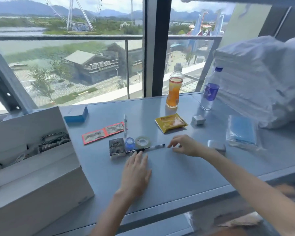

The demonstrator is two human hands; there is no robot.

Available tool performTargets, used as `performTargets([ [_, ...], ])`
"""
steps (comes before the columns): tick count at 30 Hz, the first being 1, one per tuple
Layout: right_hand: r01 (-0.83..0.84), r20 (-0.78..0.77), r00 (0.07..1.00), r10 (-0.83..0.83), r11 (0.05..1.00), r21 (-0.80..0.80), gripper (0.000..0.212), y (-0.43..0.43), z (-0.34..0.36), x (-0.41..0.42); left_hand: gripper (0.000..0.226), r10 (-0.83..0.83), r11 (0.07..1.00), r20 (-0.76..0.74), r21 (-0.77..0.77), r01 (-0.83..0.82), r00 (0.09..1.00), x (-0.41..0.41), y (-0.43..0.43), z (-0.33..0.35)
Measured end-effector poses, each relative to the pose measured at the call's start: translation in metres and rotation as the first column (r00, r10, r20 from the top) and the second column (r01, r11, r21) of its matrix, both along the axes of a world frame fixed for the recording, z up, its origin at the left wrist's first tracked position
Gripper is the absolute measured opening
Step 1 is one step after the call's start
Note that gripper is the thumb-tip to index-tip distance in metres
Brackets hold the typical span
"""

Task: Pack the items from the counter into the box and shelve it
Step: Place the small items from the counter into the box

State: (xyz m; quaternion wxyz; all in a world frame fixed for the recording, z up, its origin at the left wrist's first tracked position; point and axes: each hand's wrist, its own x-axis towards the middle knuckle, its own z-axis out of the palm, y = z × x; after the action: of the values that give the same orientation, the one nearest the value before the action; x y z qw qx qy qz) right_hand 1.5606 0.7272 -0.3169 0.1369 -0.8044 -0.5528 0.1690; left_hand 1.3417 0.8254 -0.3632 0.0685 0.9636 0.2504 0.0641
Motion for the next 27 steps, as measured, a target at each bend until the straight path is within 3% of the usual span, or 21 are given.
performTargets([
  [6,-0.031,-0.022,0.999,0.034,0.990,0.140,0.023,0.027,-0.015,-0.004,0.045,0.089,0.996,0.212,-0.038,-0.083,0.973,0.003,-0.004,-0.022],
  [10,-0.049,-0.046,0.997,0.059,0.978,0.203,0.014,0.047,-0.030,-0.017,0.045,0.208,0.978,0.351,-0.105,-0.183,0.913,-0.001,-0.006,-0.018],
  [14,-0.296,-0.064,0.952,0.300,0.953,0.070,0.011,0.044,-0.016,-0.008,0.048,0.309,0.951,0.447,-0.123,-0.285,0.839,-0.004,-0.003,-0.017],
  [17,-0.374,-0.138,0.923,0.360,0.923,-0.090,0.014,0.043,0.001,-0.003,0.026,0.332,0.942,0.456,-0.212,-0.262,0.826,-0.004,0.001,-0.019],
  [19,-0.397,-0.117,0.914,0.388,0.915,-0.070,0.014,0.058,0.014,-0.004,0.014,0.352,0.930,0.472,-0.277,-0.243,0.809,-0.005,0.003,-0.019],
  [23,-0.304,-0.015,0.950,0.312,0.935,0.185,0.017,0.124,0.029,-0.017,0.012,0.362,0.906,0.501,-0.389,-0.169,0.786,-0.010,0.003,-0.014],
  [27,-0.144,0.001,0.989,0.146,0.978,0.147,0.024,0.193,0.016,-0.033,0.017,0.435,0.839,0.583,-0.539,-0.073,0.686,-0.015,0.003,-0.008],
])
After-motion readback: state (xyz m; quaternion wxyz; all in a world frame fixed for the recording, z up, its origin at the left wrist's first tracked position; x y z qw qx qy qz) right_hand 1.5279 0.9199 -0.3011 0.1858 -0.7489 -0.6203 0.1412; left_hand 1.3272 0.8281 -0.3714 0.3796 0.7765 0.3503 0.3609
